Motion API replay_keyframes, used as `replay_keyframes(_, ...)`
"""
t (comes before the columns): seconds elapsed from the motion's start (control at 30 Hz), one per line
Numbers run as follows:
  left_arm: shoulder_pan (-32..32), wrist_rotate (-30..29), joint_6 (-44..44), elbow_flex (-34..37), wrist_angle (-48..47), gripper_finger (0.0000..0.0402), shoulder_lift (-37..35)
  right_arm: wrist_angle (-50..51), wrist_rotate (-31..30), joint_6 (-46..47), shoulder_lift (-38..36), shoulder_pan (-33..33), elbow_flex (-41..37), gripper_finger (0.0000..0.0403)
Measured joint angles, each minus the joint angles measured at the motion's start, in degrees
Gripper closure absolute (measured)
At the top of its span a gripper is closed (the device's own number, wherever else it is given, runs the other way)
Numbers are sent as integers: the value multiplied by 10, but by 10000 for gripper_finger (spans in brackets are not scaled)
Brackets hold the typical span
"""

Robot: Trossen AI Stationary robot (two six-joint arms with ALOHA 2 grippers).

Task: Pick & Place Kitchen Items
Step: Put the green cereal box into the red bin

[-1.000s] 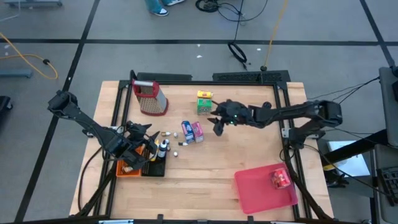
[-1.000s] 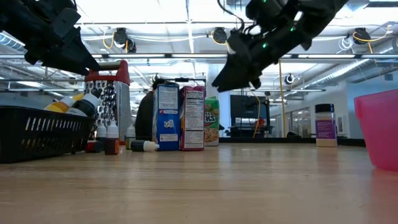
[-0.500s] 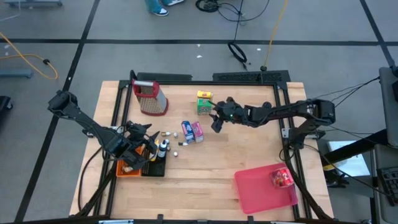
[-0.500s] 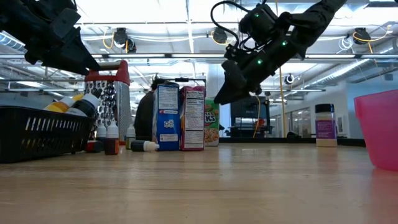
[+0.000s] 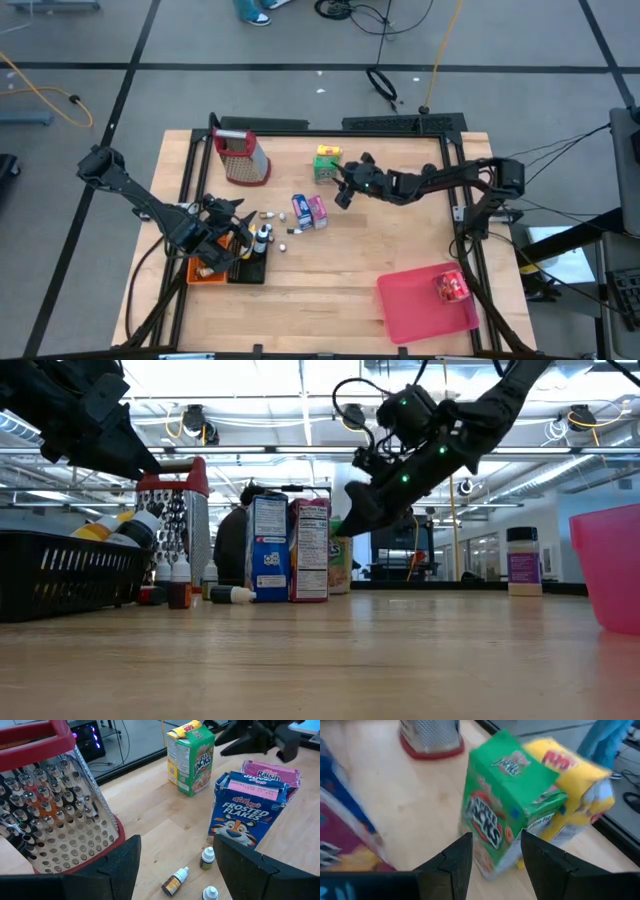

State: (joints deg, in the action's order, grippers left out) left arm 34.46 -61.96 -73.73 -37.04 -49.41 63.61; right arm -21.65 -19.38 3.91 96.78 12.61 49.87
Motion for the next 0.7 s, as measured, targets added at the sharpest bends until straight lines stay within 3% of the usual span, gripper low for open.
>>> replay_keyframes(0.7,0,0,0,0,0,149,0,-71,-14,3,14,12,0,243)
